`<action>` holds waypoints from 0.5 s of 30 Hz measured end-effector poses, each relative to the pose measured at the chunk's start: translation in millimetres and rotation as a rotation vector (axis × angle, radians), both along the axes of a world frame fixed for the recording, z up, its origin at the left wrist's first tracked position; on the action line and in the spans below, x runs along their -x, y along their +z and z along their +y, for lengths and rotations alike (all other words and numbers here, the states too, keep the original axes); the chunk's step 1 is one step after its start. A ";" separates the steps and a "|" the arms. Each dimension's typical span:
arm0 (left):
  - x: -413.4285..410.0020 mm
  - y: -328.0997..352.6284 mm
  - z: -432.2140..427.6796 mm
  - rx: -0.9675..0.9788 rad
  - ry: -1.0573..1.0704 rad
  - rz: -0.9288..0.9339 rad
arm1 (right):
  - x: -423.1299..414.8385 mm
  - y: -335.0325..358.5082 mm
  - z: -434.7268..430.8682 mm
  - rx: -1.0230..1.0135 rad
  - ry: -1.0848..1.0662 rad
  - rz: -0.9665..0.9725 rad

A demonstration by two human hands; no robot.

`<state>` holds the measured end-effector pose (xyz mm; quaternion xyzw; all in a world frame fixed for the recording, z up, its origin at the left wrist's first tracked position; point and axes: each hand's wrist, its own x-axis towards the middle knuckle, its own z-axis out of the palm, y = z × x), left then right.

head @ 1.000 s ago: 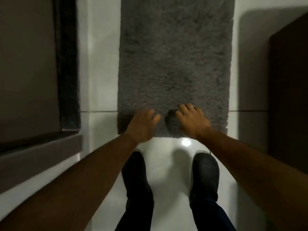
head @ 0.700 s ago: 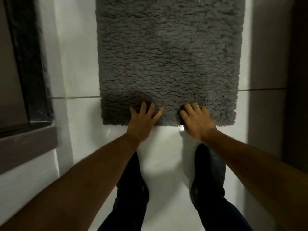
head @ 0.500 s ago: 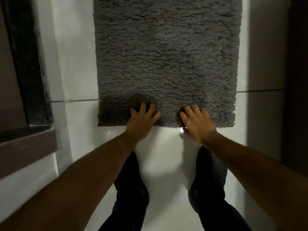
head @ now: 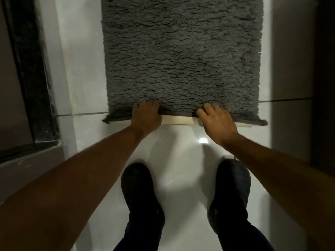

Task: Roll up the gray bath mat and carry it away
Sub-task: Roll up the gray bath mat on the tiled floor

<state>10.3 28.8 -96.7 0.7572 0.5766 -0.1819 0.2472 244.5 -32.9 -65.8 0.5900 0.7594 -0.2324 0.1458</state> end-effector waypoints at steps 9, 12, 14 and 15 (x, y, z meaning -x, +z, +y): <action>8.0 5.7 -7.8 -0.333 -0.296 0.061 | -0.5 -14.0 1.0 -0.045 0.116 -0.078; 12.5 3.3 -26.2 -0.352 -0.476 -0.035 | -0.8 -14.6 6.7 -0.038 0.101 -0.064; 13.8 0.5 -28.1 -0.290 -0.465 0.015 | -2.4 -15.5 8.6 -0.034 0.061 -0.037; 13.6 0.4 -25.7 -0.267 -0.456 0.049 | -2.9 -15.4 9.8 -0.037 0.031 -0.013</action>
